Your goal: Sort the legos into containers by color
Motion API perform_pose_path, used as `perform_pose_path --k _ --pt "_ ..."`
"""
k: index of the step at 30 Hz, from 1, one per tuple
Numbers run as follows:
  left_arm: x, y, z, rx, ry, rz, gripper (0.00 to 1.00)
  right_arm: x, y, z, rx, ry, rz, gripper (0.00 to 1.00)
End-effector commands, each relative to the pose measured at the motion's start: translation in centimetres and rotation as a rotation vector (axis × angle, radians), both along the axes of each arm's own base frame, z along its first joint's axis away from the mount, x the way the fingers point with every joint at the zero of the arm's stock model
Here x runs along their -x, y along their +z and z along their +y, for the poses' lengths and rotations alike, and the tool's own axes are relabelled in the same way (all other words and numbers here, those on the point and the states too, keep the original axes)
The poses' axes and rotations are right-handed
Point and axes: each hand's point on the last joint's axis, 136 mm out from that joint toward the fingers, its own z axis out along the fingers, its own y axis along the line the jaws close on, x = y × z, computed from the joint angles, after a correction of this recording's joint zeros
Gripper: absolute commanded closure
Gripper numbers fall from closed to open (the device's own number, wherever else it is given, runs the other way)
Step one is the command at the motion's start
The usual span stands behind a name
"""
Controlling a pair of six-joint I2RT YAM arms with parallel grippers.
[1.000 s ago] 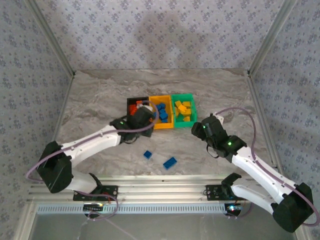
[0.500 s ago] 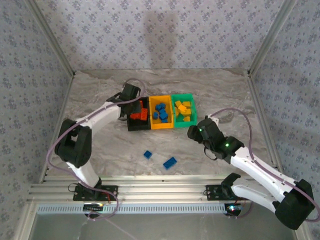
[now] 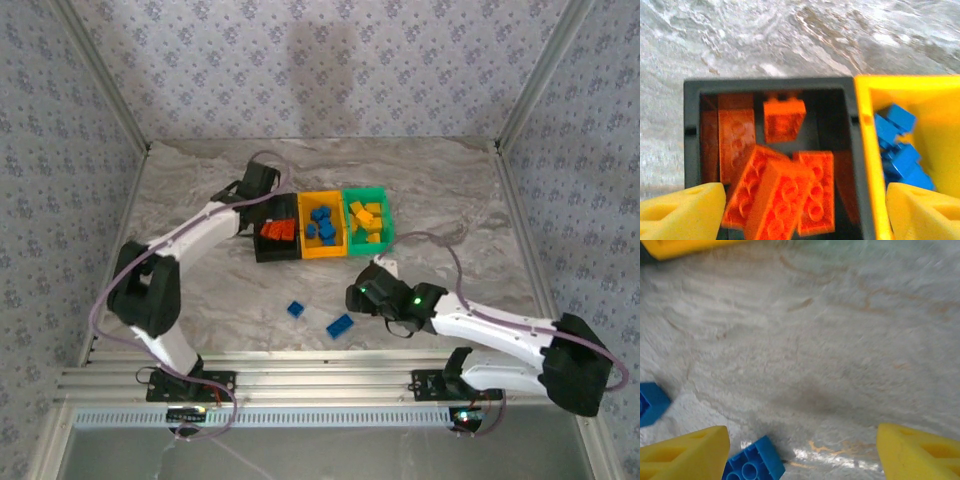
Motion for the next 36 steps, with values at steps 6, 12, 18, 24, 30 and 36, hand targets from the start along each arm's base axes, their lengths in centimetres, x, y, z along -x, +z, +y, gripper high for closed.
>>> perform_pose_path --k 6,12,18,24,30,36 --pt "9.4 4.9 -1.8 0.223 -0.105 -0.102 0.0 1.0 -2.0 4.4 0.072 0.126 0.044 0.0" --pt "14.9 4.0 0.8 0.256 -0.086 -0.101 0.0 2.1 -2.9 5.8 0.125 0.181 0.061 0.0" --pt "17.8 1.7 3.2 0.265 -0.048 -0.064 0.0 3.6 -4.4 5.7 0.195 0.188 0.101 0.0" --pt "19.0 -0.5 4.2 0.257 -0.027 -0.031 0.0 4.5 -5.7 5.7 0.264 0.206 0.113 0.02" --pt "19.1 -1.1 4.6 0.234 -0.019 -0.027 0.0 4.6 -5.8 5.8 0.26 0.219 0.113 0.14" --pt "19.2 -1.6 4.8 0.221 -0.02 -0.024 0.0 4.1 -4.6 6.4 0.227 0.232 0.072 0.29"
